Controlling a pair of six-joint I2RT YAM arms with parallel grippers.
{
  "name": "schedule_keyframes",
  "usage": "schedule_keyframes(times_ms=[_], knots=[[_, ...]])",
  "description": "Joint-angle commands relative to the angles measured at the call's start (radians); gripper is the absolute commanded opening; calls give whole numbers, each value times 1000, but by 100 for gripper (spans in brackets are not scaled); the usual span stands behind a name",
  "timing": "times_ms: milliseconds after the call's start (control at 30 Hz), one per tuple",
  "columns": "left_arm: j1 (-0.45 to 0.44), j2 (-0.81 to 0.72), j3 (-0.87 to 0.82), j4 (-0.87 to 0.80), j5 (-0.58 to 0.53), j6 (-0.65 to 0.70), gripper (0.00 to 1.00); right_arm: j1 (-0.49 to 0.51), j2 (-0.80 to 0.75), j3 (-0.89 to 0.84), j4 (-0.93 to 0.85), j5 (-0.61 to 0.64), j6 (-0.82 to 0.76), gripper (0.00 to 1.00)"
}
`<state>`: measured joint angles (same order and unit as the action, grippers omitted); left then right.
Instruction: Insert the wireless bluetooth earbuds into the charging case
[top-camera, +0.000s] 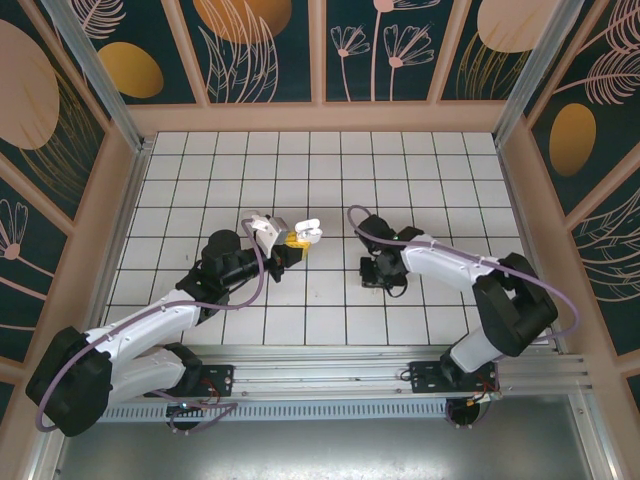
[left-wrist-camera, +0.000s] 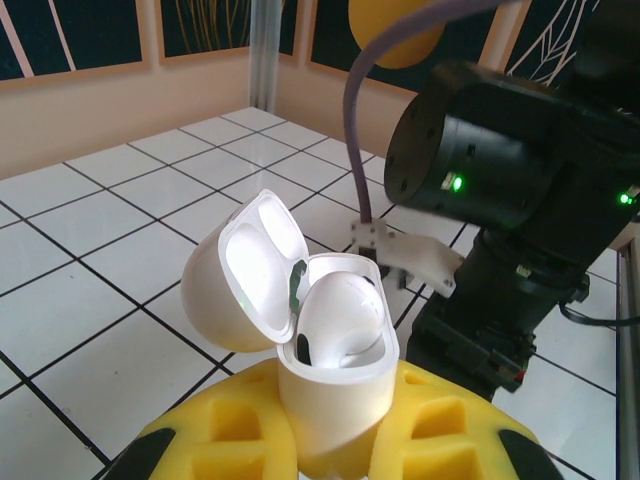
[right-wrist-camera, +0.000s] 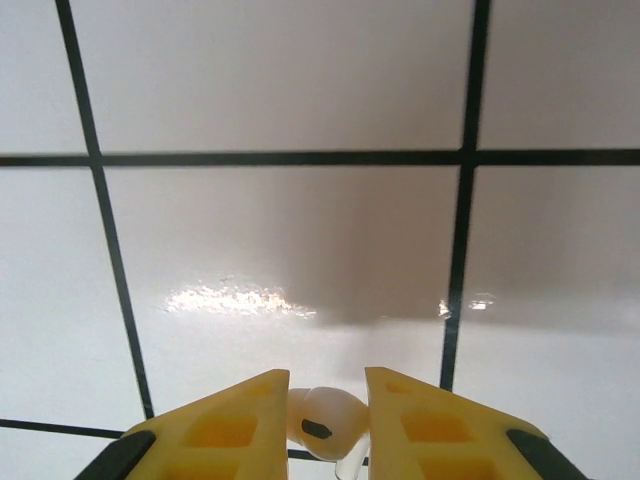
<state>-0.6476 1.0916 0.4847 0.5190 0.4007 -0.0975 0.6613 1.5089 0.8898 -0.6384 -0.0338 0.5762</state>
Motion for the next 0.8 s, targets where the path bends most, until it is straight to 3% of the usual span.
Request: schedule_keyframes(times_ms=[0, 433, 767], knots=[[-4, 4, 28, 18, 11, 6, 0, -38, -62, -9, 19, 17, 33, 22], [-3, 73, 44, 115, 31, -65, 0, -41, -287, 67, 41, 186, 75, 22], [-4, 156, 115, 190, 52, -120, 0, 5, -476, 101, 237, 279, 37, 21]])
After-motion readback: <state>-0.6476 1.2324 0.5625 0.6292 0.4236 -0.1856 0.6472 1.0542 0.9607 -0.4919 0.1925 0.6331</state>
